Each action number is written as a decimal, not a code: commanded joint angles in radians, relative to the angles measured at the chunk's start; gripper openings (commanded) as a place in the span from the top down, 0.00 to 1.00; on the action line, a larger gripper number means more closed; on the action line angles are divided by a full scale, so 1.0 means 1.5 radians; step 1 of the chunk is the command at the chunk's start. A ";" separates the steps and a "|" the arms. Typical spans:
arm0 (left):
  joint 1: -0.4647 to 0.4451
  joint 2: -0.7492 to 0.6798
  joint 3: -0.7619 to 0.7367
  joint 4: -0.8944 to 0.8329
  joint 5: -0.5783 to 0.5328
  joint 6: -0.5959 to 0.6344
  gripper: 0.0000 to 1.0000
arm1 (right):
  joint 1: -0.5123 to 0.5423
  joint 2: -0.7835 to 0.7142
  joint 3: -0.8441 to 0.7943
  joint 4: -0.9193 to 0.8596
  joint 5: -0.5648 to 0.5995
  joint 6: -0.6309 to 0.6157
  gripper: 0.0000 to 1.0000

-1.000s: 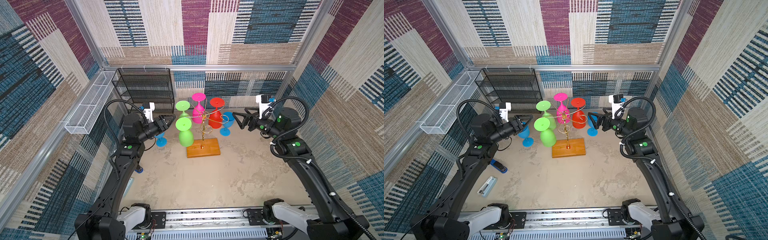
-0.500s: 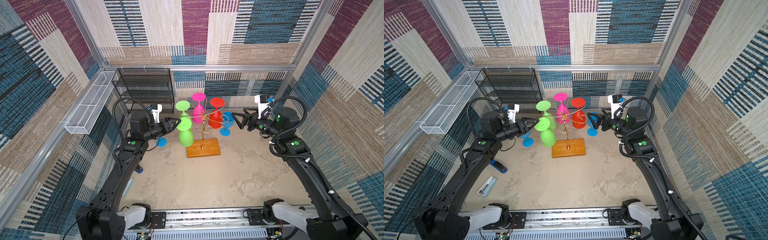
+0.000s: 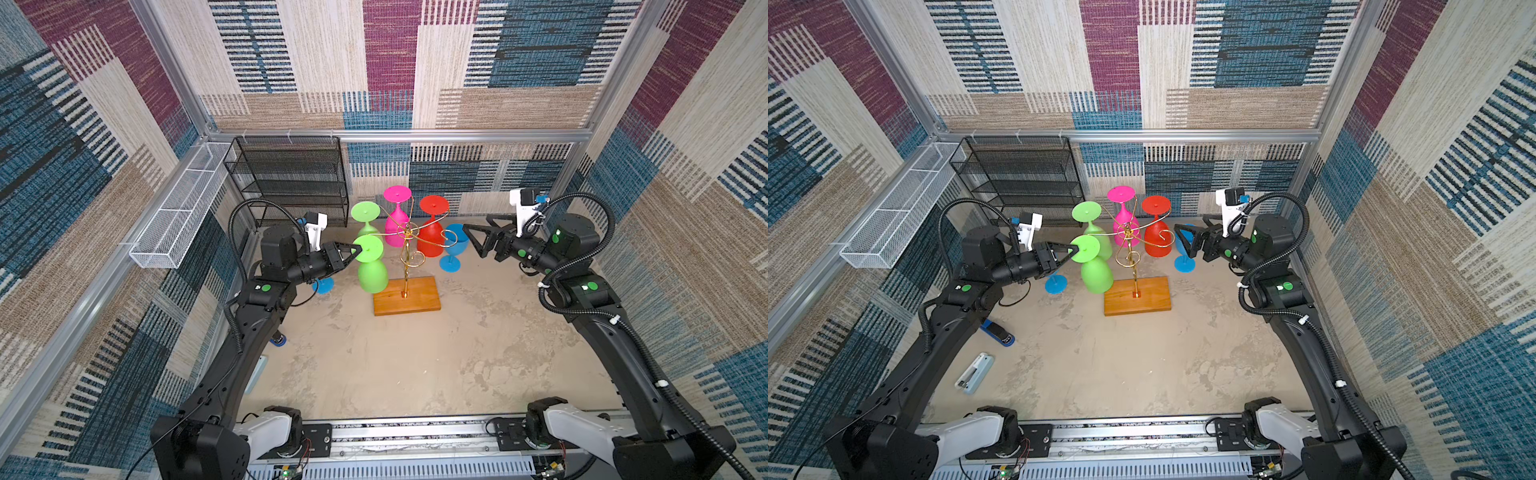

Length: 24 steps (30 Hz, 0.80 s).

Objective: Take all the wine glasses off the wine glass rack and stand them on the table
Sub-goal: 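Reach the left gripper to the foot of the lower green glass, then close the left gripper on the green glass foot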

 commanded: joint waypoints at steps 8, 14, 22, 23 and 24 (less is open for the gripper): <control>0.000 -0.007 -0.002 0.030 0.024 -0.017 0.89 | 0.001 -0.007 -0.003 0.019 -0.003 0.012 0.01; 0.000 -0.014 0.001 0.025 0.018 -0.025 0.94 | 0.001 -0.007 -0.004 0.021 -0.005 0.012 0.01; 0.001 -0.014 0.004 0.021 0.019 -0.048 0.98 | 0.001 -0.006 -0.005 0.022 -0.007 0.014 0.01; 0.001 -0.015 0.006 0.021 0.019 -0.052 0.99 | 0.001 -0.007 -0.006 0.022 -0.007 0.015 0.01; 0.002 -0.016 0.010 0.018 0.019 -0.055 0.99 | 0.001 -0.008 -0.007 0.022 -0.009 0.015 0.01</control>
